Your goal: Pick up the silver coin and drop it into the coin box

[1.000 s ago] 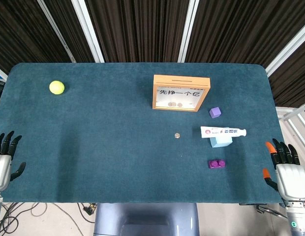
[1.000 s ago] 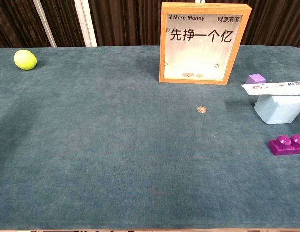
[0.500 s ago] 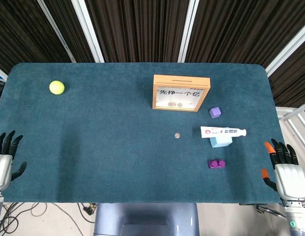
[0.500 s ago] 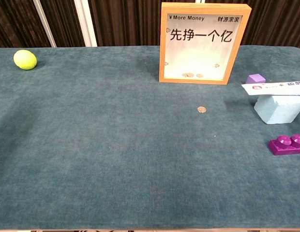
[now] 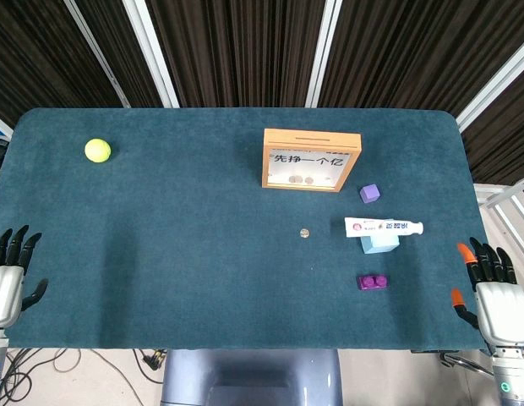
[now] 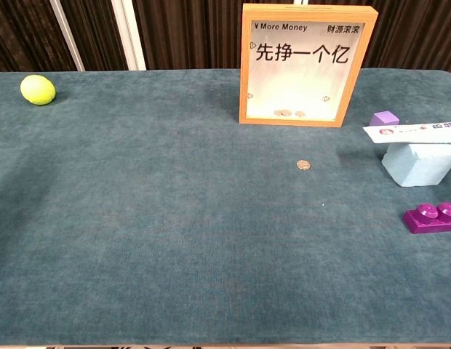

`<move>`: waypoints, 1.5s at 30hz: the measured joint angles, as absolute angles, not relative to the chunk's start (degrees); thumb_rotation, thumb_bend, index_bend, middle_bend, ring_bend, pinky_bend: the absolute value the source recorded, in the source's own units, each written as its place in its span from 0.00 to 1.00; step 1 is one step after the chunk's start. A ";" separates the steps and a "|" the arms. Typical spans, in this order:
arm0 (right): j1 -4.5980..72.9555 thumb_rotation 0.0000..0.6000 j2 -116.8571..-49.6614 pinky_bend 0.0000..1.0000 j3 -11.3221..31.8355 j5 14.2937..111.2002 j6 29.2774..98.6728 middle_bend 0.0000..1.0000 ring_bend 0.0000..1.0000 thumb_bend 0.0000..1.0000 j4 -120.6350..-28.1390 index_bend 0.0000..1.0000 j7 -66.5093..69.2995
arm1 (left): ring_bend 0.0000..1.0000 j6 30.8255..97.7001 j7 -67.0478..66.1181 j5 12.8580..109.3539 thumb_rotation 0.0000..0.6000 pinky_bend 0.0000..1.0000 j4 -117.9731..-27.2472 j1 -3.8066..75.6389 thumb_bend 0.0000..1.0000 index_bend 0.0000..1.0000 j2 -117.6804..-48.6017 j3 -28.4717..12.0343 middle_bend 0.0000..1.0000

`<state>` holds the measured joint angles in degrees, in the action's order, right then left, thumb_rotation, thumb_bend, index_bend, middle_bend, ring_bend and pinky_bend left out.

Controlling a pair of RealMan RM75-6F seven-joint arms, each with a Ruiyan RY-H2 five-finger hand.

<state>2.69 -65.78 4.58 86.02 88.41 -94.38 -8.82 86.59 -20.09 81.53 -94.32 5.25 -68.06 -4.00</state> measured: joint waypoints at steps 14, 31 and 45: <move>9.52 1.00 -63.20 0.00 6.88 86.70 79.79 0.00 0.00 0.49 -102.61 0.19 -16.15 | 0.00 86.36 -19.23 80.72 1.00 0.00 -95.12 5.08 0.26 0.14 -67.63 -4.14 0.03; 28.09 1.00 -71.83 0.00 12.77 63.10 59.71 0.00 0.00 0.49 -108.75 0.21 -38.97 | 0.00 85.65 -18.96 79.54 1.00 0.00 -96.05 5.02 0.26 0.14 -67.07 -4.18 0.03; 38.36 1.00 -84.64 0.00 13.45 51.79 60.18 0.00 0.00 0.49 -99.46 0.26 -47.95 | 0.00 85.08 -18.48 78.79 1.00 0.00 -96.54 5.15 0.26 0.14 -66.70 -4.28 0.03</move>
<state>38.36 -84.64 13.45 51.79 60.18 -99.46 -47.95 85.08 -18.48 78.79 -96.54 5.15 -66.70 -4.28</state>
